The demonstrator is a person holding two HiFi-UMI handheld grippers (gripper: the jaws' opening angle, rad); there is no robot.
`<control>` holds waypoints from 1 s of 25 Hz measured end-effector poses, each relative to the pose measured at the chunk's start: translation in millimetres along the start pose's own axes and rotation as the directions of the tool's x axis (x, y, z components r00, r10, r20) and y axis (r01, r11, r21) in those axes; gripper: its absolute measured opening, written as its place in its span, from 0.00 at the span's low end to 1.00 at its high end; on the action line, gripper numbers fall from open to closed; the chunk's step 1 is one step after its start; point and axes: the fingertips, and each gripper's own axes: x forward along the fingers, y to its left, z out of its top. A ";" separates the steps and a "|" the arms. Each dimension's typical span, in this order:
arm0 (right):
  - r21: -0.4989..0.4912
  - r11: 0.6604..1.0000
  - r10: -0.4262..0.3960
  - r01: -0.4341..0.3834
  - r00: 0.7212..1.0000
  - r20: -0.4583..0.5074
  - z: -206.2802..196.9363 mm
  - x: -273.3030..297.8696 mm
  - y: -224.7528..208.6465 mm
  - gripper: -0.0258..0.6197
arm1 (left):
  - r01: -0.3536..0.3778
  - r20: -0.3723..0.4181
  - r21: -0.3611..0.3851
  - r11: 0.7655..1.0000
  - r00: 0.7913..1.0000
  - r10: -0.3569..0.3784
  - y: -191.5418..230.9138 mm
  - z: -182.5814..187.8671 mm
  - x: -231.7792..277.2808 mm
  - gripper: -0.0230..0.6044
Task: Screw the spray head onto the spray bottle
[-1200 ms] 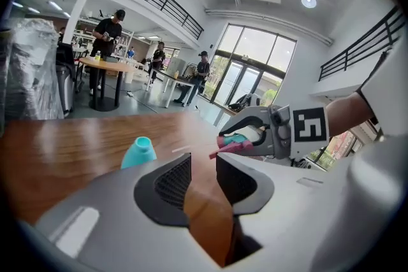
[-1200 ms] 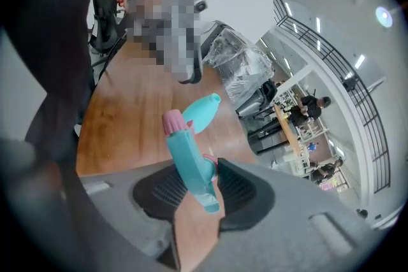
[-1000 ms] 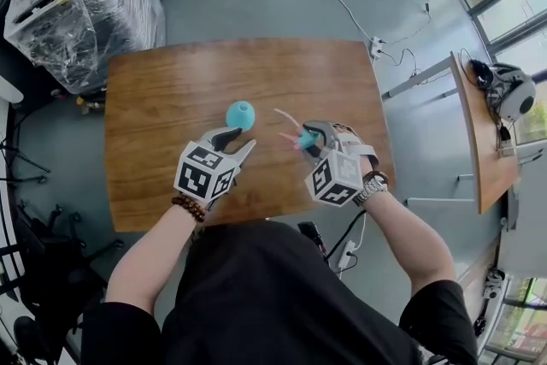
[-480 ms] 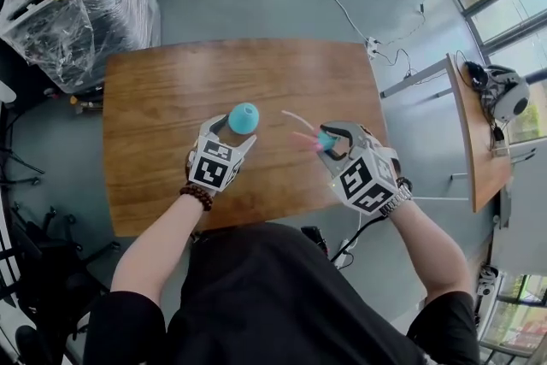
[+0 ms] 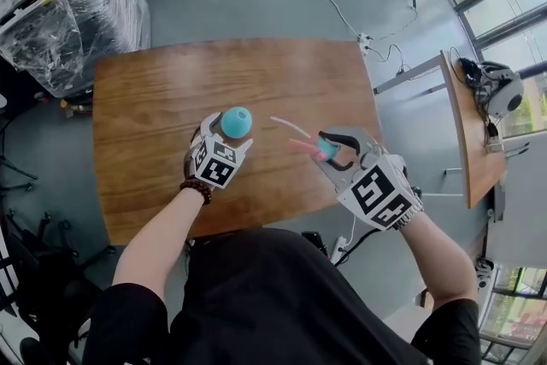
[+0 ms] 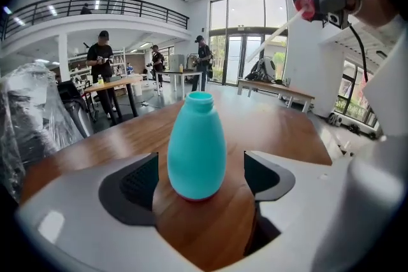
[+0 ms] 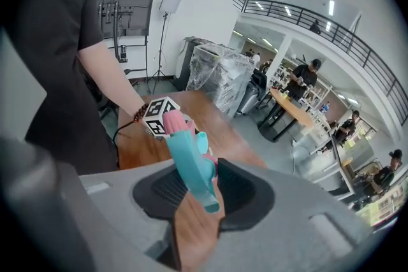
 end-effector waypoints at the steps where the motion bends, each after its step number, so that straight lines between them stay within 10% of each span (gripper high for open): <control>1: 0.001 1.000 0.003 -0.003 1.000 0.003 1.6 -1.9 0.2 0.22 | -0.003 -0.004 0.006 1.000 1.000 0.003 1.1 -2.0 3.3 0.74; 25: -0.025 0.998 0.054 -0.053 0.998 0.044 30.6 -11.6 6.5 0.22 | -0.010 -0.074 0.133 0.991 0.997 0.020 4.0 -14.1 23.6 0.66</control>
